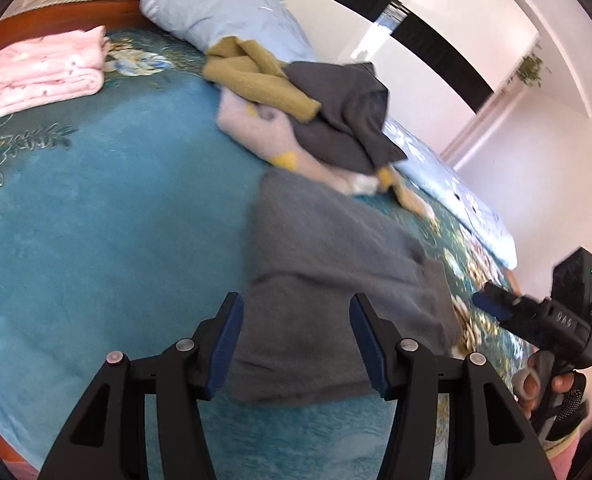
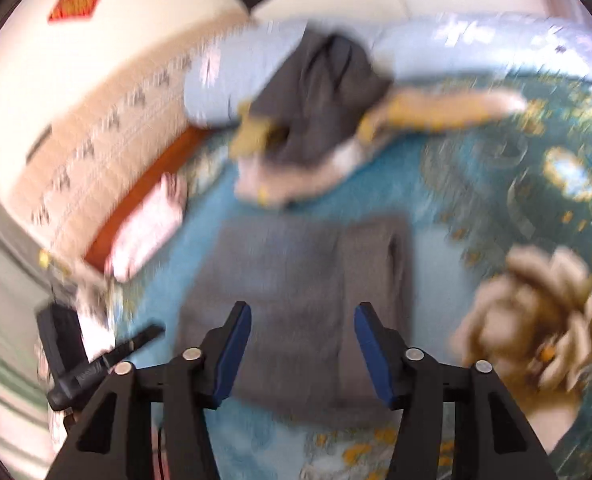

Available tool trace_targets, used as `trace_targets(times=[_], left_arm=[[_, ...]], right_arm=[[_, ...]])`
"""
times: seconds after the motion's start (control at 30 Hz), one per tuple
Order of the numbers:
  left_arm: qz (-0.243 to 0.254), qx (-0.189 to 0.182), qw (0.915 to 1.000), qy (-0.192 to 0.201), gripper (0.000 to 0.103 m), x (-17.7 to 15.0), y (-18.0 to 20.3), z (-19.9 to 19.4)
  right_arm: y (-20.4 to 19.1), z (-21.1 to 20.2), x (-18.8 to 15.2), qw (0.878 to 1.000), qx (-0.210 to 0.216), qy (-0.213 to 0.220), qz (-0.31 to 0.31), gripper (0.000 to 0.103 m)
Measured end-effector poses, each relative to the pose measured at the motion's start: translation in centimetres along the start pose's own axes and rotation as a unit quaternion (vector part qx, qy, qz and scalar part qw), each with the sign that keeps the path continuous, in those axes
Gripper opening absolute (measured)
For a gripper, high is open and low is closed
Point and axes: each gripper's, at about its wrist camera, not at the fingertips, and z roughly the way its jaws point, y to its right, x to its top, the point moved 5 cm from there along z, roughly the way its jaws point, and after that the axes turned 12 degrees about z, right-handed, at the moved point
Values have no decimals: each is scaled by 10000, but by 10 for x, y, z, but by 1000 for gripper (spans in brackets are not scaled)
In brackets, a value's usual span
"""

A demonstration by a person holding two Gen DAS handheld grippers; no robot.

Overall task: Fold clothes
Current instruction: 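Grasp the folded hoodie edge with both grippers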

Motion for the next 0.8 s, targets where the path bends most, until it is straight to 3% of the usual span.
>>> trace_targets(times=[0.17, 0.27, 0.33, 0.4, 0.5, 0.63, 0.8], left_arm=[[215, -53, 9991, -350, 60, 8, 0, 15], [388, -122, 9978, -525, 65, 14, 1, 26], [381, -22, 9971, -657, 66, 19, -2, 36], [294, -10, 9966, -770, 66, 22, -5, 49], [-10, -304, 9952, -925, 68, 23, -7, 67], [-229, -445, 9916, -1191, 73, 14, -5, 86], [-331, -602, 9900, -1230, 82, 5, -5, 89]], right_arm=[[41, 16, 6, 9965, 189, -188, 786, 58], [66, 38, -1, 9873, 552, -625, 1351, 58], [81, 45, 0, 9804, 692, -673, 1716, 58], [87, 45, 1, 9790, 704, -599, 1815, 58], [93, 49, 4, 9769, 770, -562, 1912, 62], [90, 64, 1, 9701, 988, -823, 2057, 62], [81, 69, -1, 9791, 479, -766, 1819, 63]])
